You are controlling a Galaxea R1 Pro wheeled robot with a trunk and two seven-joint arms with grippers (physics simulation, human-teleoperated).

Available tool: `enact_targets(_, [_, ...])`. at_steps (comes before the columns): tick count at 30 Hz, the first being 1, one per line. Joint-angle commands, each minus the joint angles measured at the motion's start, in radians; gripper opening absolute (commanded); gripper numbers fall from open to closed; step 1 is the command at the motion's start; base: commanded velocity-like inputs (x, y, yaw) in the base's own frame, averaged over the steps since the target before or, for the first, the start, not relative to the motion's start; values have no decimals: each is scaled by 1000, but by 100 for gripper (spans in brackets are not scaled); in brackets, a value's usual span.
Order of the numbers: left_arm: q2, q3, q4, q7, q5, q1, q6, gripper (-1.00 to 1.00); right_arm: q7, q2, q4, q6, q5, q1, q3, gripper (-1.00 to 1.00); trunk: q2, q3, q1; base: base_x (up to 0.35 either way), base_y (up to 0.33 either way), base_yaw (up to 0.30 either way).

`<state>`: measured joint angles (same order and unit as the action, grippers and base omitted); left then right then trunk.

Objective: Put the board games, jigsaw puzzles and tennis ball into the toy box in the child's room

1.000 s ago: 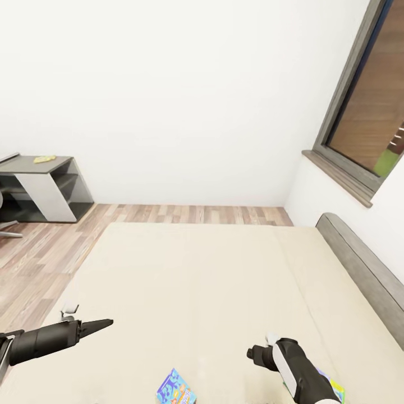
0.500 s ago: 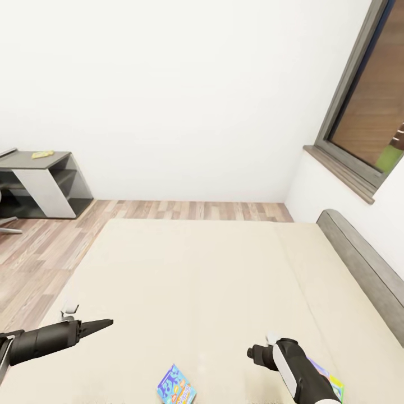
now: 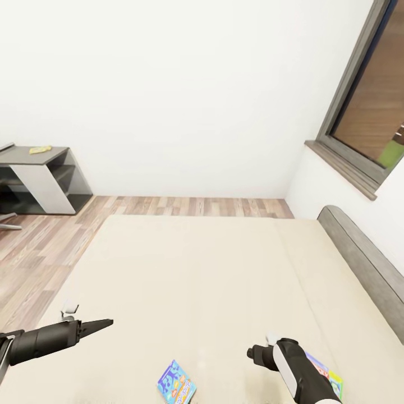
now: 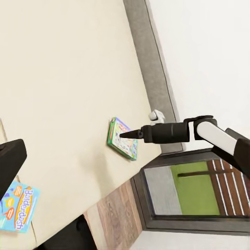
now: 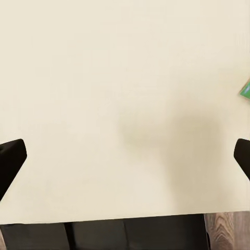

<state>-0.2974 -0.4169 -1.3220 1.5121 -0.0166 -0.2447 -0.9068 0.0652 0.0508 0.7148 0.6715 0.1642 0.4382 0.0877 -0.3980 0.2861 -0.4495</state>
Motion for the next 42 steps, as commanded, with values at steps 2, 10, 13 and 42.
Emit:
enact_targets(2, [0, 0, 0, 5, -2, -1, -11, 100, 5, 1, 2, 4, 11, 0, 3, 100, -2, 5, 0, 0, 0, 0])
enact_targets(10, [0, 1, 0, 4, -2, -1, -11, 100, 1, 0, 2, 6, 12, 0, 2, 100, -2, 18, 0, 0, 0, 0])
enact_targets(13, [0, 0, 0, 4, -2, -1, -11, 100, 0, 0, 2, 6, 12, 0, 2, 100, -2, 23, 0, 0, 0, 0])
enact_targets(42, [0, 0, 0, 4, -2, -1, -11, 100, -201, -3, 2, -30, 4, 0, 1, 100, -2, 71, 0, 0, 0, 0])
